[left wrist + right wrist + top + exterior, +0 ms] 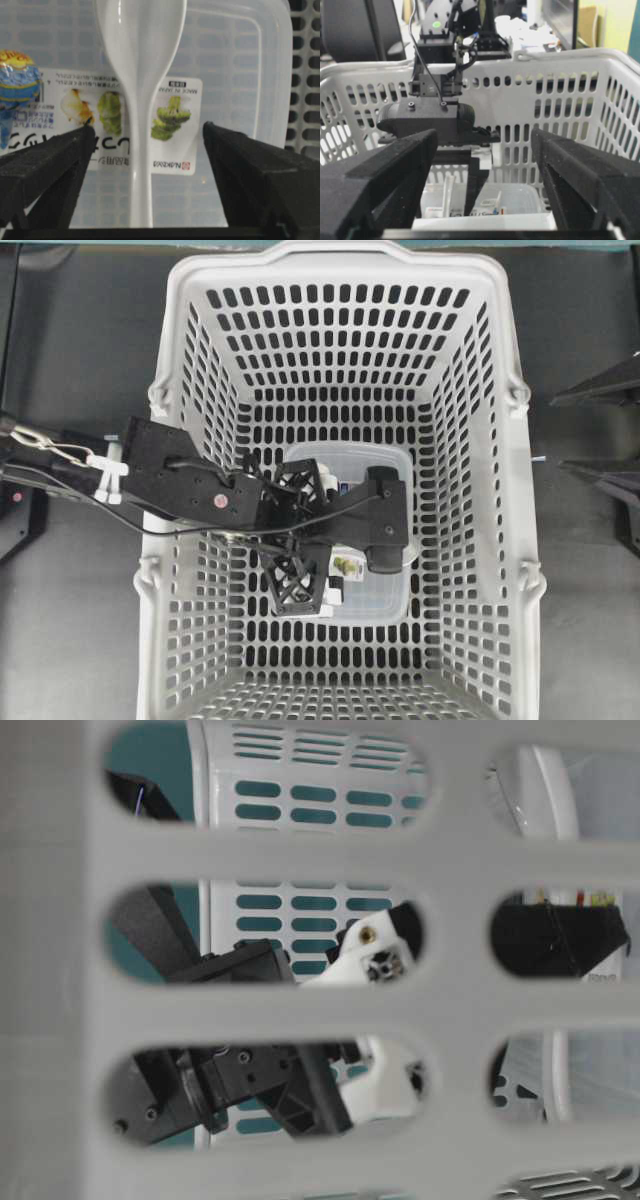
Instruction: Pick up the chinese spoon from the shopping basket with the left arm.
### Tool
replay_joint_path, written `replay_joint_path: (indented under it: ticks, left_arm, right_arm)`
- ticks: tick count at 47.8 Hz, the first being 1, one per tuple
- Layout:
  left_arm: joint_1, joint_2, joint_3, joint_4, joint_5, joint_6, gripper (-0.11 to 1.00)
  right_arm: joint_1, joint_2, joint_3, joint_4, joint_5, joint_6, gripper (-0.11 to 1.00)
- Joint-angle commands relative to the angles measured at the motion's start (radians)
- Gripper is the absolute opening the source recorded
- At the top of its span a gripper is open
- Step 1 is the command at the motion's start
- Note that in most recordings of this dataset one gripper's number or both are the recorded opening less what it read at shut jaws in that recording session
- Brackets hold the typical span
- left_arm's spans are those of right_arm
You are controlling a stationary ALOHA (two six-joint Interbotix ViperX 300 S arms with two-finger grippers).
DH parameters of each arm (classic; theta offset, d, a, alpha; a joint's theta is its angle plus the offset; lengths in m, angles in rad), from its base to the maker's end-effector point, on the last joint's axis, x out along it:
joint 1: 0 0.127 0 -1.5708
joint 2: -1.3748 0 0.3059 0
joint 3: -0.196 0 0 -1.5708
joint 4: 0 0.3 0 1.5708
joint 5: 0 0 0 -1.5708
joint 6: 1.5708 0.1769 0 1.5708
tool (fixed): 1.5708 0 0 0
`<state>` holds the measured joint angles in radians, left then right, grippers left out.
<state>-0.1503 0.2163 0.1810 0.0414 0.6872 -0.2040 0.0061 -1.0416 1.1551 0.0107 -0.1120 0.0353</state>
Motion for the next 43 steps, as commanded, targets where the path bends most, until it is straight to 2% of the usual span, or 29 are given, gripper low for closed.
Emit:
replay_joint_path:
  ticks: [1,6,15,25,43]
  left_arm:
    - [0.002,0.003,-0.005,0.003,-0.006,-0.002,0.83]
    - [0.002,-0.002,0.005,0.003,-0.008,-0.008,0.66]
    - [0.002,-0.003,0.012,0.003,-0.005,-0.008,0.13]
    - [0.0,-0.032,-0.026,0.003,0.02,-0.011,0.13]
    - [-0.002,-0.187,-0.262,0.003,0.259,0.002,0.13]
  right_arm:
    - [0.003,0.005,-0.005,0.002,-0.009,0.003,0.73]
    - [0.003,0.003,-0.006,0.003,-0.015,0.003,0.73]
    - [0.003,-0.003,-0.006,0.003,-0.021,0.003,0.73]
    - [0.003,-0.008,-0.008,0.003,-0.023,0.003,0.73]
    - [0.003,-0.031,-0.006,0.003,-0.023,0.005,0.73]
